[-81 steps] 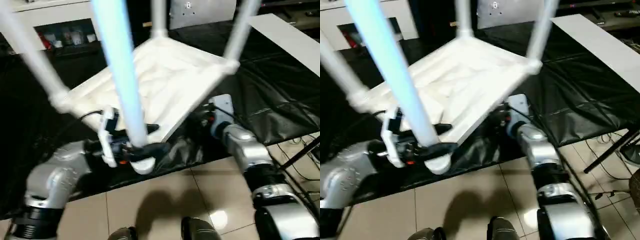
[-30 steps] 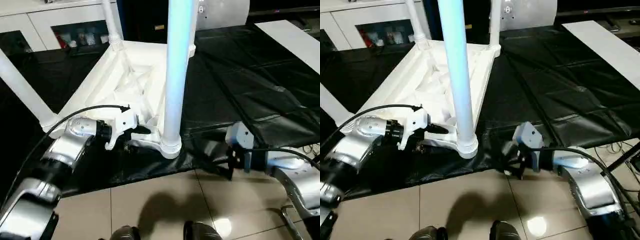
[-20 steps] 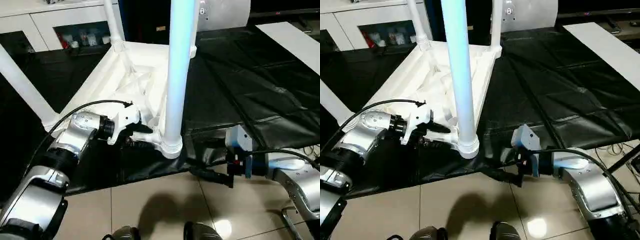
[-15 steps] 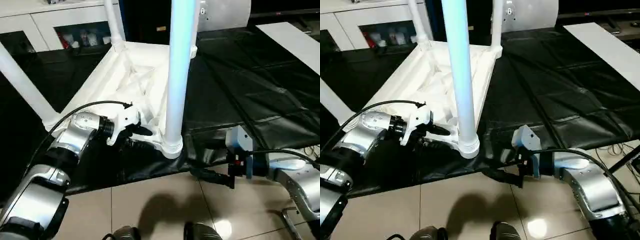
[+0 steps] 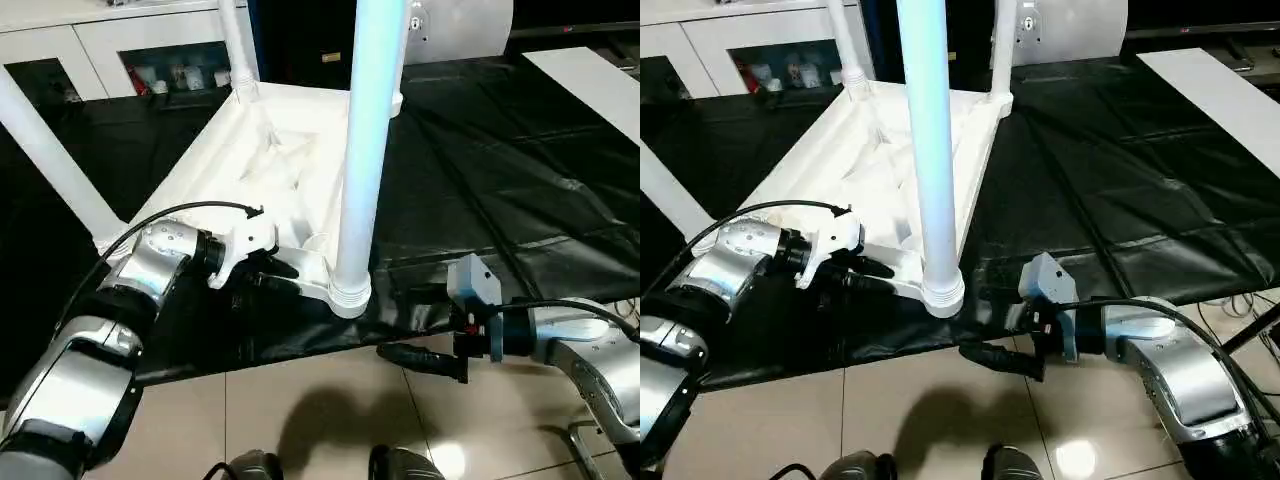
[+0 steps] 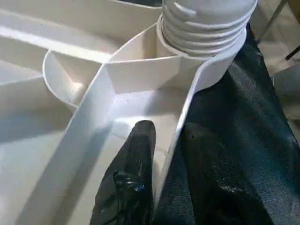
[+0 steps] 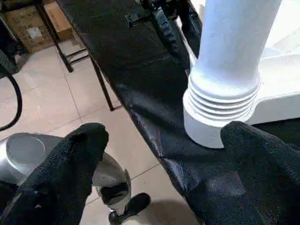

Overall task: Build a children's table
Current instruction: Rotate leg to tighten

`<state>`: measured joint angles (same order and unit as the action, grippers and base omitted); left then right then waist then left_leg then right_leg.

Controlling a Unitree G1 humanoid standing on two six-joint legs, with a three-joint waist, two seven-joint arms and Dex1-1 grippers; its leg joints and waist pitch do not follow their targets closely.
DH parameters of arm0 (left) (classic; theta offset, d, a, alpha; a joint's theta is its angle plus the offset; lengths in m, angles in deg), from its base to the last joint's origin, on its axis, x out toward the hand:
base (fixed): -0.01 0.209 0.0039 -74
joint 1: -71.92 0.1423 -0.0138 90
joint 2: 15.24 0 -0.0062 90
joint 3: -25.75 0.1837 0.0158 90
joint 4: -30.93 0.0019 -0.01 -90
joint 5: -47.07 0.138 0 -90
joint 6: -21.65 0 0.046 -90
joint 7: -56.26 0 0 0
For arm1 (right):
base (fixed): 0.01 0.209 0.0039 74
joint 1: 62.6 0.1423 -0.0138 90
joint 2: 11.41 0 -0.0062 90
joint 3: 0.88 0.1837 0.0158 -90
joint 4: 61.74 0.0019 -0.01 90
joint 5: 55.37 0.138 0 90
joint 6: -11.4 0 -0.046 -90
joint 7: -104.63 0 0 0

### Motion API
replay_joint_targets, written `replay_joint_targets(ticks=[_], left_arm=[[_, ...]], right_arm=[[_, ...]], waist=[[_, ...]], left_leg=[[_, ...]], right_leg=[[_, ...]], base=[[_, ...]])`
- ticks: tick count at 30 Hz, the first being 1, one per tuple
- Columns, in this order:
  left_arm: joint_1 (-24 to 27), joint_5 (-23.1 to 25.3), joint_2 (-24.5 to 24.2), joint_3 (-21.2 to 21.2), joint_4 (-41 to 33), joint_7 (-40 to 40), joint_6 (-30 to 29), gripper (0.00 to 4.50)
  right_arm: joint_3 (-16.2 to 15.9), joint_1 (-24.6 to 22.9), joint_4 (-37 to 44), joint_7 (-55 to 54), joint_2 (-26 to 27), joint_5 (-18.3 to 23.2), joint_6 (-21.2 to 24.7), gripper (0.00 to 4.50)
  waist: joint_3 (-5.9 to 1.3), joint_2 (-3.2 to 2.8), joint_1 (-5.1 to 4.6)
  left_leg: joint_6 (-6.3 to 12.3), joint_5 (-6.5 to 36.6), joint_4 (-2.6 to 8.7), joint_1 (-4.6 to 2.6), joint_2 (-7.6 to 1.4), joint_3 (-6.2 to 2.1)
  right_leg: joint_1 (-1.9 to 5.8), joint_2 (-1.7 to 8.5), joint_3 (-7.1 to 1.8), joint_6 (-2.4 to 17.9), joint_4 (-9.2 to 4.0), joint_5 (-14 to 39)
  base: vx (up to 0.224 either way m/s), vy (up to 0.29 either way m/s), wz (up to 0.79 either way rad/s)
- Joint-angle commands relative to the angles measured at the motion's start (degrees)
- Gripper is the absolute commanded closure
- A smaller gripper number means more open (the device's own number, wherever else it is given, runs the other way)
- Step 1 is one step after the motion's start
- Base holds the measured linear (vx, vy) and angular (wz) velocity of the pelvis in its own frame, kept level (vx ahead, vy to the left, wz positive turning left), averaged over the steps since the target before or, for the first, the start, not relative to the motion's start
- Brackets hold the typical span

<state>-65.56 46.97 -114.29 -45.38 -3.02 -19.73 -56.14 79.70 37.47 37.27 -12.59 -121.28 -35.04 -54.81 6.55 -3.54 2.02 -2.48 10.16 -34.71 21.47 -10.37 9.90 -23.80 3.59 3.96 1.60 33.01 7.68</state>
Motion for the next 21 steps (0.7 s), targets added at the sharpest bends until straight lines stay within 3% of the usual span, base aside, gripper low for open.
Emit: replay_joint_targets(ticks=[1,5,10,13,15,18,21], left_arm=[[-0.7,1.4,0.0,0.7,0.7,-0.3,0.9,3.72],[-1.7,4.4,0.8,2.6,2.6,0.2,3.8,4.07],[-2.0,4.5,1.4,2.6,2.9,-1.8,2.4,4.33],[-1.5,2.2,1.7,1.3,0.9,-3.8,-6.9,4.41],[-1.0,2.5,1.9,1.2,0.6,-3.2,-9.2,4.49],[-0.1,1.6,3.3,-0.6,-1.2,1.1,-14.4,4.49],[0.9,0.1,4.9,-2.8,-4.2,6.1,-18.5,4.49]], right_arm=[[-0.3,-0.1,1.8,0.3,-0.1,0.4,0.4,0.0],[-0.7,0.4,1.8,0.5,-0.4,0.4,0.3,0.0],[-0.6,1.1,1.2,0.7,-0.3,0.2,-0.1,0.0],[0.5,1.8,0.8,-0.4,0.5,0.7,-0.2,0.0],[1.4,2.5,0.1,-2.0,1.1,0.7,0.3,0.0],[2.4,3.8,-1.9,-3.9,1.3,-0.3,0.1,0.0],[3.2,5.0,-3.8,-4.9,1.0,-1.4,-0.8,0.0]], waist=[[-5.03,0.88,0.22],[-4.94,1.12,0.18],[-5.05,1.32,0.07],[-5.05,1.41,-0.01],[-5.03,1.41,-0.15],[-4.84,1.26,-0.32],[-4.77,1.58,-0.5]], left_leg=[[4.4,12.6,3.85,-0.65,-1.59,-0.7],[4.48,12.8,3.88,-0.75,-1.59,-0.71],[4.52,12.7,3.93,-0.67,-1.56,-0.76],[4.8,12.0,3.9,-0.63,-1.51,-0.69],[4.99,11.7,3.88,-0.58,-1.43,-0.7],[4.56,12.1,3.81,-0.83,-1.39,-0.66],[4.81,12.5,3.63,-0.88,-1.09,-0.62]], right_leg=[[3.45,3.91,-1.93,7.3,-5.2,28.1],[3.37,3.92,-1.91,6.7,-5.36,29.2],[3.55,4.09,-1.86,7.0,-5.3,29.1],[3.63,4.2,-1.9,7.8,-5.1,28.3],[3.59,4.18,-1.87,8.1,-5.16,28.3],[3.43,4.14,-1.78,8.2,-5.23,29.3],[3.45,3.97,-1.45,7.3,-5.65,31.4]], base=[[0.0,0.0,0.0],[0.0,0.0,0.0],[0.0,0.0,0.0],[0.0,0.0,0.0],[0.0,0.0,0.0],[0.0,0.0,0.0],[0.0,0.0,0.0]])
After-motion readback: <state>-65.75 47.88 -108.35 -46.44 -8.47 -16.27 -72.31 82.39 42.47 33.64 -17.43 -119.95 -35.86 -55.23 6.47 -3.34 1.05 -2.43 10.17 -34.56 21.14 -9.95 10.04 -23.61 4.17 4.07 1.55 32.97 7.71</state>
